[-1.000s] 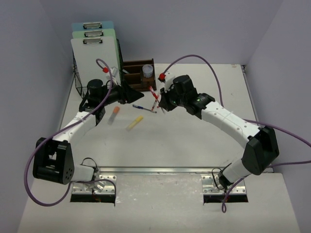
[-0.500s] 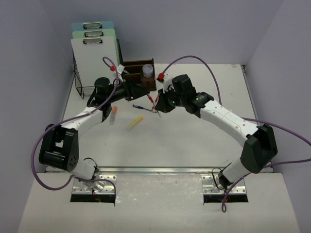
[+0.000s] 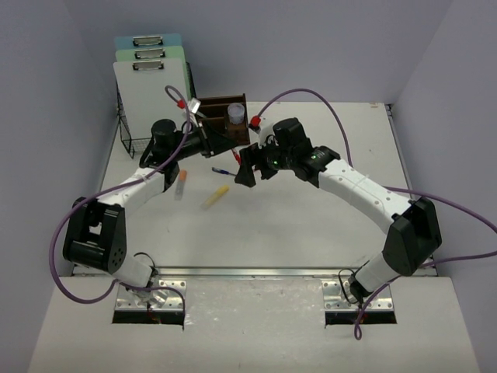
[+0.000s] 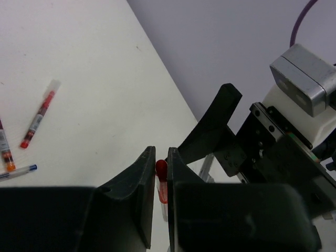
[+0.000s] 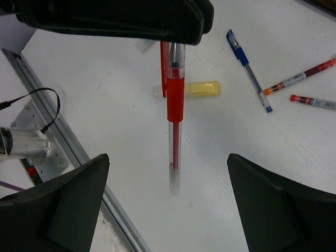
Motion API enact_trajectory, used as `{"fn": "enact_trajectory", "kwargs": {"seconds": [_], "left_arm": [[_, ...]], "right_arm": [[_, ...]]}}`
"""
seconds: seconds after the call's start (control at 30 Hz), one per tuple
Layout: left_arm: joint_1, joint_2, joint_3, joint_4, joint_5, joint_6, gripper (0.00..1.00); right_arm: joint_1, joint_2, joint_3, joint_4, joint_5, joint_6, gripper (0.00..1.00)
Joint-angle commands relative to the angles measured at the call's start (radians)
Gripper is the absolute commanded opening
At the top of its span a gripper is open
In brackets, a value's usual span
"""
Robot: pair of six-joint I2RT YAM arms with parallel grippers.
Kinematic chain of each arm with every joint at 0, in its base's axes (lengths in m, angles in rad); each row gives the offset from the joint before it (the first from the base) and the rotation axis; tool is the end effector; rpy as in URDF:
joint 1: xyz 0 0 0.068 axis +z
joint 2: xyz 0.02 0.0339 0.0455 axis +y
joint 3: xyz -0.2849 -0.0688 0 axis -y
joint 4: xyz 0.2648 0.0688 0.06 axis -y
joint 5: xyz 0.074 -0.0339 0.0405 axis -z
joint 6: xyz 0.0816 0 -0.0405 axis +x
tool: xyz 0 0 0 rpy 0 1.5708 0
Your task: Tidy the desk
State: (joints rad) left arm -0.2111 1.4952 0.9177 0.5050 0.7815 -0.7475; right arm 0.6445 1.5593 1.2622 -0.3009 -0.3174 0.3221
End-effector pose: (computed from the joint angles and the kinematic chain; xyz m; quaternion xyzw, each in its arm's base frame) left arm 0.3641 -0.1368 0.2937 0.0707 0.7216 -0.5379 0.4301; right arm 0.3146 0.2683 0.2929 -0.2130 0.8497 0.3382 0.3438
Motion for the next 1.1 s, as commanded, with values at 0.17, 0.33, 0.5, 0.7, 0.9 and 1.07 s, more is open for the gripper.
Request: {"fn": "enact_trajectory", "kwargs": {"seconds": [0.17,0.33,0.5,0.7,0.9,1.07], "left_arm": [[-0.01,0.017,0.401,-0.333,-0.454,0.702,0.0],[-0.01,0.148,0.539,-0.309,-0.659,0.953,0.0],[0.001,0.26,0.616,-0.206,-0.729,1.023,0.0],[0.008,0.355,0.653,-0.137,-0.717,0.984,0.0],[0.012,0.422,0.663,-0.08,-0.721,0.975,0.0],[0.023,0.468,0.671,-0.051,-0.716,0.958,0.0]], "right_arm": [[-0.131,-0.07,-0.05,0.016,0.02,-0.044,0.99],[-0.179,-0.105,-0.105,0.019,0.045,-0.109,0.99],[-0.206,-0.12,-0.135,0.022,0.063,-0.143,0.99],[-0.213,-0.112,-0.144,0.025,0.071,-0.156,0.99],[-0.219,-0.105,-0.147,0.029,0.074,-0.174,0.99],[-0.221,-0.096,-0.15,0.035,0.077,-0.191,0.99]]}}
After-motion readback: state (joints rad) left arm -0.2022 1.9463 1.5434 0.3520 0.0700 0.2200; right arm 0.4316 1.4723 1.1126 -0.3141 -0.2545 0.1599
